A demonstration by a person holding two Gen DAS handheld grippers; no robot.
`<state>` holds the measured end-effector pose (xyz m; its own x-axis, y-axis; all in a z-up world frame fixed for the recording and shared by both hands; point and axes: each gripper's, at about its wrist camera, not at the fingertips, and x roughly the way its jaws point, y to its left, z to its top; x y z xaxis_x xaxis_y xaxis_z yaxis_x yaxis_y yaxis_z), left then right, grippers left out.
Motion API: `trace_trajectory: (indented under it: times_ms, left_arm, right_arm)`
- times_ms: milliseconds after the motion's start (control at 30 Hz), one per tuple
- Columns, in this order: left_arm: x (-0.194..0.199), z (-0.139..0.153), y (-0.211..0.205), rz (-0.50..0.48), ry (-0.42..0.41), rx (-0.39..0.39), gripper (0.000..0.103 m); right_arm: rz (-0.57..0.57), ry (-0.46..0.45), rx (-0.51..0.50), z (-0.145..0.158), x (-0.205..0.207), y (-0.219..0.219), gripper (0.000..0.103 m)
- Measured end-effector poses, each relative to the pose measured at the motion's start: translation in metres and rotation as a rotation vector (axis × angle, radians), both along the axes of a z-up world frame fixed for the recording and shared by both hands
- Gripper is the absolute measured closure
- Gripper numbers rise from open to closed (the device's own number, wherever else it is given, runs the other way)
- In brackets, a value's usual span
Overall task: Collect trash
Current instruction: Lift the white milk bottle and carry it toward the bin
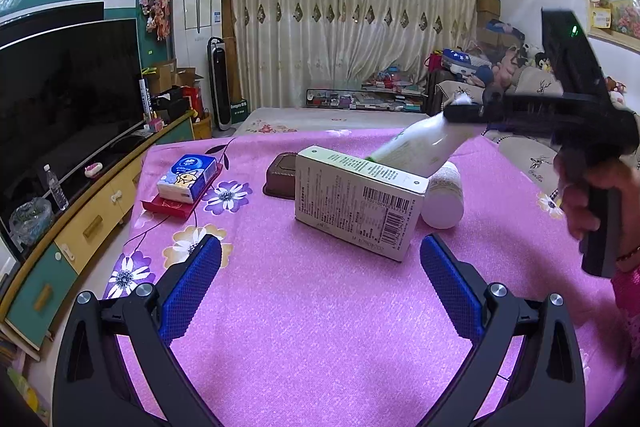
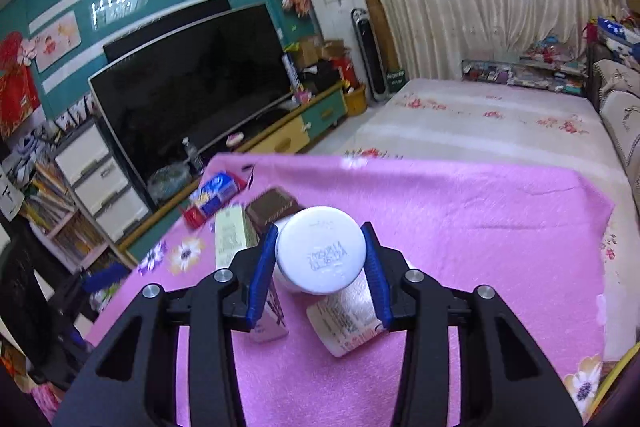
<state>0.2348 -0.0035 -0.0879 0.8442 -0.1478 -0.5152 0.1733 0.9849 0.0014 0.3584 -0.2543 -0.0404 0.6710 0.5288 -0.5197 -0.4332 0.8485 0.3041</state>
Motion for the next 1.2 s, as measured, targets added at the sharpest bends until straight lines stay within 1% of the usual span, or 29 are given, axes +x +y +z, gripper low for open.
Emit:
trace_trajectory:
  times_ms: [133,433,633,767,867,1033,1100,1200]
  left_arm:
    - [0.001,-0.001,-0.002,-0.001,0.003,0.008,0.005]
    - [0.0,-0.001,-0.002,-0.003,0.002,0.012,0.005]
    - [0.002,-0.002,-0.003,-0.011,0.004,0.016,0.005]
    - [0.002,-0.003,-0.005,-0.017,0.006,0.024,0.005]
    - [0.002,-0.005,-0.007,-0.023,0.01,0.035,0.005]
    - [0.001,-0.008,-0.015,-0.058,0.015,0.051,0.005]
    - [0.001,-0.007,-0.02,-0.076,0.021,0.051,0.005]
    - [-0.003,-0.005,-0.034,-0.112,0.021,0.073,0.005]
  right_arm:
    - [-0.027,-0.018,0.011,0.012,-0.001,-0.006,0.063]
    - [-0.049,-0.055,0.017,0.037,-0.004,-0.007,0.063]
    - [-0.106,-0.111,-0.003,0.06,-0.023,-0.022,0.063]
    - [-0.174,-0.14,-0.022,0.072,-0.043,-0.05,0.063]
    - [-0.25,-0.13,-0.039,0.073,-0.057,-0.083,0.063]
    - [-0.424,-0.11,-0.071,0.06,-0.09,-0.152,0.063]
    - [-0.485,-0.095,-0.071,0.052,-0.104,-0.178,0.063]
    - [-0.598,-0.063,-0.088,0.034,-0.124,-0.223,0.063]
